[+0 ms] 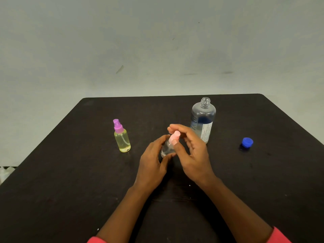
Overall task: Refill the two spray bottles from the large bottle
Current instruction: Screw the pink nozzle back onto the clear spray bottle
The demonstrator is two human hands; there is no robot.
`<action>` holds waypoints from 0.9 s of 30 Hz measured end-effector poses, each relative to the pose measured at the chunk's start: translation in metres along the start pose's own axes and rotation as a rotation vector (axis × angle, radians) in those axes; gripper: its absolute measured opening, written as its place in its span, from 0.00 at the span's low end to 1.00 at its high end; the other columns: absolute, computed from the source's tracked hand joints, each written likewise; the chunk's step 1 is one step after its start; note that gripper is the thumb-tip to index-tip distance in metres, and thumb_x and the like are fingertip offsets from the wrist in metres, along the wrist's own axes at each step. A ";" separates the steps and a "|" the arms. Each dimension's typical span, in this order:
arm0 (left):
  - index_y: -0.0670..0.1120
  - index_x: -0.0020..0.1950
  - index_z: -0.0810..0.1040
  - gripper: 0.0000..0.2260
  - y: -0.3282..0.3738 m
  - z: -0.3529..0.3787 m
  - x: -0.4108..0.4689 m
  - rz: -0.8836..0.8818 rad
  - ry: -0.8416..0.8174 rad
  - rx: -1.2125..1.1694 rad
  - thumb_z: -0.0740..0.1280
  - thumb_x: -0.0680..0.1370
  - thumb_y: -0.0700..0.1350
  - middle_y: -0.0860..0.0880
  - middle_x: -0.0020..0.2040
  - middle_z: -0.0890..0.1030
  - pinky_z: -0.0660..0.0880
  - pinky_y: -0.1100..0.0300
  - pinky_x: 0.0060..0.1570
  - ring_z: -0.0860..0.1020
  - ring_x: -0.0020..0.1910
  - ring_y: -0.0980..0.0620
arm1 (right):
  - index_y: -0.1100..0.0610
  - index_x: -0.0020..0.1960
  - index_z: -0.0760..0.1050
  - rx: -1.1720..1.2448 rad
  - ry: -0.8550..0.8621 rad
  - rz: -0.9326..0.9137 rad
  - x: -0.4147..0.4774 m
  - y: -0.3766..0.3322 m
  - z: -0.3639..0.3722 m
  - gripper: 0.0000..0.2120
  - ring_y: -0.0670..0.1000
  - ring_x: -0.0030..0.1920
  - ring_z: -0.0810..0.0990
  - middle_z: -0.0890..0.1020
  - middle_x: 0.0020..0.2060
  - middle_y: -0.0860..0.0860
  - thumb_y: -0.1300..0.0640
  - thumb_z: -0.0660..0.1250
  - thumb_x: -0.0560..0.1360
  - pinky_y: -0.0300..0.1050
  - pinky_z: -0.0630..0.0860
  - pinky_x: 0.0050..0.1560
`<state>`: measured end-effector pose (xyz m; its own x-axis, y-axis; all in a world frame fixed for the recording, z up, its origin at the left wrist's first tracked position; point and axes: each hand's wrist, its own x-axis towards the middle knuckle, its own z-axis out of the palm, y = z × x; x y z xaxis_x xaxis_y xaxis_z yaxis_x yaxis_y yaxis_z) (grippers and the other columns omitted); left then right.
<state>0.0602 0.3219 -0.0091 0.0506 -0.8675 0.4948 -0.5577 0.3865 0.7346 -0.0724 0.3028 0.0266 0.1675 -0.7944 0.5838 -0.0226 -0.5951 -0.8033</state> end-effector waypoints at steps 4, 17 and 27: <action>0.51 0.68 0.69 0.25 0.000 0.000 0.000 0.000 0.004 -0.004 0.71 0.74 0.39 0.55 0.60 0.77 0.71 0.68 0.58 0.75 0.58 0.61 | 0.53 0.60 0.76 0.004 0.009 -0.006 0.000 0.000 0.000 0.12 0.49 0.57 0.81 0.83 0.54 0.48 0.62 0.65 0.78 0.50 0.79 0.57; 0.53 0.66 0.70 0.24 0.003 -0.001 0.000 0.002 -0.002 -0.030 0.71 0.74 0.38 0.54 0.60 0.78 0.72 0.67 0.59 0.75 0.59 0.60 | 0.54 0.62 0.75 -0.015 0.033 -0.032 0.000 -0.001 0.000 0.14 0.50 0.61 0.78 0.80 0.58 0.46 0.56 0.65 0.77 0.49 0.76 0.60; 0.51 0.67 0.70 0.23 0.002 -0.001 0.000 -0.013 -0.035 -0.020 0.70 0.74 0.37 0.56 0.60 0.77 0.74 0.61 0.60 0.75 0.60 0.61 | 0.54 0.53 0.79 -0.087 0.129 -0.015 -0.001 0.001 0.001 0.08 0.48 0.51 0.82 0.83 0.47 0.45 0.59 0.70 0.74 0.51 0.79 0.52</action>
<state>0.0605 0.3229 -0.0073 0.0288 -0.8827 0.4691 -0.5405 0.3810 0.7501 -0.0716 0.3028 0.0251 0.0408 -0.7911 0.6103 -0.1075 -0.6108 -0.7845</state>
